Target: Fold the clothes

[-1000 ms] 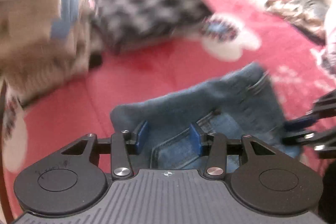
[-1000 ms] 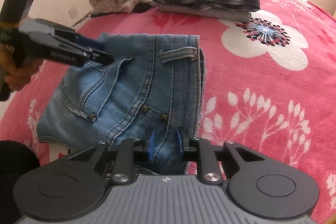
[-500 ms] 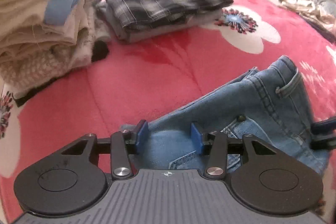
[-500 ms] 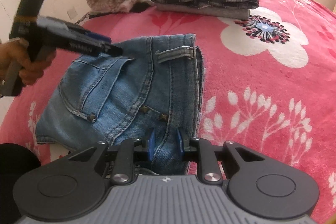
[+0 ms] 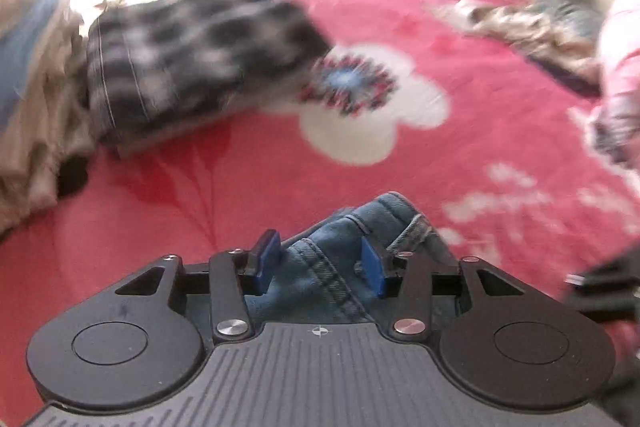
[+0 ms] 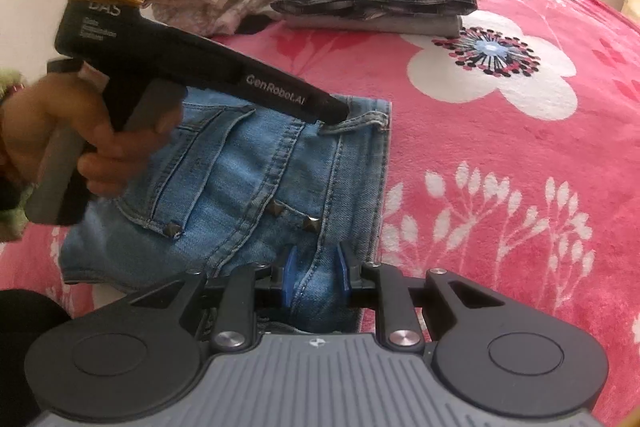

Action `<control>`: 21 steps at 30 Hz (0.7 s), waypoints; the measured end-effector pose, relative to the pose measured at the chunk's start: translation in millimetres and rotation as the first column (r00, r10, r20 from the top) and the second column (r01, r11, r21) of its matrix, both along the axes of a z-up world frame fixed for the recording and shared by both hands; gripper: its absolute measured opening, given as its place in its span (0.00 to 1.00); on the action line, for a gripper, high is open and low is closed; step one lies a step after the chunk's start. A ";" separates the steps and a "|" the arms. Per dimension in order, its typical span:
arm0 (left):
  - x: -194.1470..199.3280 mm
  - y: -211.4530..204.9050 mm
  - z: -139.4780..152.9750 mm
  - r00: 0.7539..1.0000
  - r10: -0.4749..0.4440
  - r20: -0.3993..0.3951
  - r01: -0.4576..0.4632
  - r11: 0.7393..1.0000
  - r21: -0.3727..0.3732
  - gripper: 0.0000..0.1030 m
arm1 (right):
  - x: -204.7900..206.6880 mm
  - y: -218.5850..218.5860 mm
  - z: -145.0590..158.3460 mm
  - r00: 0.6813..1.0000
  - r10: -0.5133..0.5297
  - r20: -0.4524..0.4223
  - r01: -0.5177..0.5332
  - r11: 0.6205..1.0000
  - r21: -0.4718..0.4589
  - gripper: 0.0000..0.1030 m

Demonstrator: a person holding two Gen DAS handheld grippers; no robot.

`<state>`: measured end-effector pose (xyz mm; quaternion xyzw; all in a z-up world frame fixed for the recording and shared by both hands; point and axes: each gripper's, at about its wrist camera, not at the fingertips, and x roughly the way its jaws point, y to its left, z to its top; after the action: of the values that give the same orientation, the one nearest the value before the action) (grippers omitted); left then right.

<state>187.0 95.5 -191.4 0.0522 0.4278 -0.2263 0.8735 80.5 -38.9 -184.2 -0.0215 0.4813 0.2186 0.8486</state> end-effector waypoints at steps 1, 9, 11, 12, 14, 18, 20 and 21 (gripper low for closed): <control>4.5 3.5 -4.0 1.000 0.018 -0.018 -0.019 1.000 -0.020 0.50 | -0.4 0.1 0.0 1.000 0.001 0.000 -0.001 1.000 0.000 0.22; 0.9 39.0 35.9 0.996 0.080 -0.028 -0.081 0.997 -0.019 0.49 | 0.2 -2.8 -0.4 1.000 0.007 -0.009 -0.007 1.000 0.012 0.22; -6.7 72.3 60.9 0.984 0.174 -0.034 -0.177 0.981 -0.084 0.47 | -1.6 -4.1 -1.5 1.000 -0.004 -0.003 0.004 1.000 0.023 0.22; -13.1 88.1 68.5 0.976 0.212 -0.055 -0.217 0.971 -0.105 0.47 | -2.6 -4.9 -2.0 1.000 -0.012 -0.002 0.012 0.999 0.030 0.22; -29.4 113.4 78.1 0.961 0.262 -0.090 -0.272 0.956 -0.114 0.46 | -3.5 -5.6 -2.0 1.000 -0.024 -0.001 0.024 0.999 0.037 0.22; -85.1 124.8 75.0 0.964 0.232 -0.133 -0.236 0.972 -0.012 0.44 | -4.2 -1.7 0.2 1.000 -0.020 0.006 0.020 1.000 0.016 0.22; -113.2 115.4 67.0 0.971 0.178 -0.160 -0.178 0.984 0.018 0.40 | -2.5 -0.3 0.6 1.000 -0.018 0.002 0.018 1.000 0.004 0.22; -126.6 107.1 61.8 0.976 0.143 -0.165 -0.139 0.990 0.037 0.39 | -1.5 -0.3 0.6 1.000 -0.019 -0.002 0.019 1.000 0.002 0.22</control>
<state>60.4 202.6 -129.6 0.0136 0.5051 -0.1621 0.8476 78.9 -39.2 -183.6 -0.0156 0.4821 0.2111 0.8502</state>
